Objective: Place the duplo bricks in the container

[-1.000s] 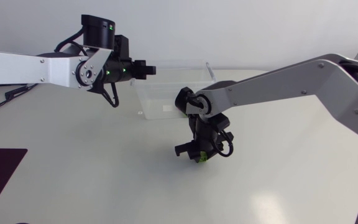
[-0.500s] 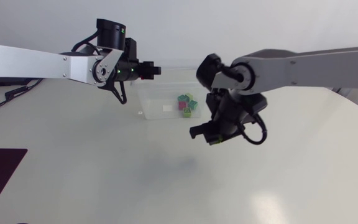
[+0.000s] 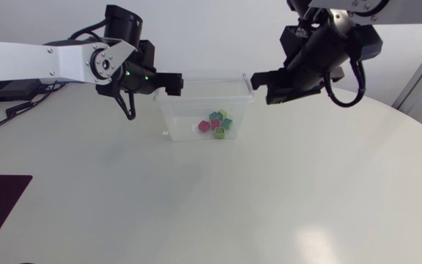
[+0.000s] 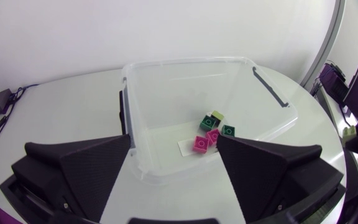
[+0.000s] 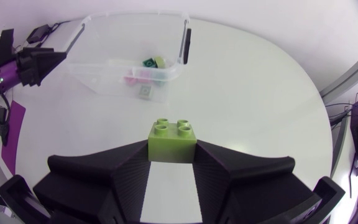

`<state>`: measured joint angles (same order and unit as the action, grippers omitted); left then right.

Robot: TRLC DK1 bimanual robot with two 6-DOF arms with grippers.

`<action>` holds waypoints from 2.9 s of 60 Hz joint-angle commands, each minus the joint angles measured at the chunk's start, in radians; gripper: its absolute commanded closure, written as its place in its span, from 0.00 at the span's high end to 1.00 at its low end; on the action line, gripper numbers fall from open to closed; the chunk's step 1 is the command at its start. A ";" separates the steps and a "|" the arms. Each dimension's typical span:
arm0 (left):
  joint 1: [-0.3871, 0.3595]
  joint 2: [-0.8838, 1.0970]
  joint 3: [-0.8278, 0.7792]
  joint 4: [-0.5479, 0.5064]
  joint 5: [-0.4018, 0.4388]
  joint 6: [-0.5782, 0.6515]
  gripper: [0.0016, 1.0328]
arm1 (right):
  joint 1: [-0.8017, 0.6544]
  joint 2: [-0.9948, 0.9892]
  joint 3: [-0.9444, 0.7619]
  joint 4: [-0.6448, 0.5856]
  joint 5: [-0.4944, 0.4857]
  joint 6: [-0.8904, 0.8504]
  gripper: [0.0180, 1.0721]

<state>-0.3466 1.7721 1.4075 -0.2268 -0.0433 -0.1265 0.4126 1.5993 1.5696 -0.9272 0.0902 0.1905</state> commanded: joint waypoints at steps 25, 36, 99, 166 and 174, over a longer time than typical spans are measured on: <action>0.012 -0.359 -0.171 -0.144 -0.004 0.022 0.96 | 0.005 0.126 0.099 0.241 0.003 -0.079 0.34; 0.026 -0.500 -0.277 -0.169 -0.009 0.039 0.96 | 0.018 0.171 0.132 0.334 0.003 -0.091 0.34; 0.078 -1.071 -0.639 -0.275 -0.035 0.067 0.96 | 0.097 0.335 0.322 0.346 0.094 -0.063 0.96; 0.327 -1.557 -0.953 -0.094 -0.036 0.235 0.96 | -0.222 -0.771 -0.829 0.692 0.172 -0.218 0.96; 0.357 -1.583 -0.992 -0.045 -0.036 0.246 0.96 | -0.253 -0.877 -0.931 0.723 0.172 -0.252 0.96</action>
<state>-0.0109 0.2050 0.4526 -0.3046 -0.0772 0.0917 0.1761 0.7776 0.7025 -0.2279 0.2581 -0.0265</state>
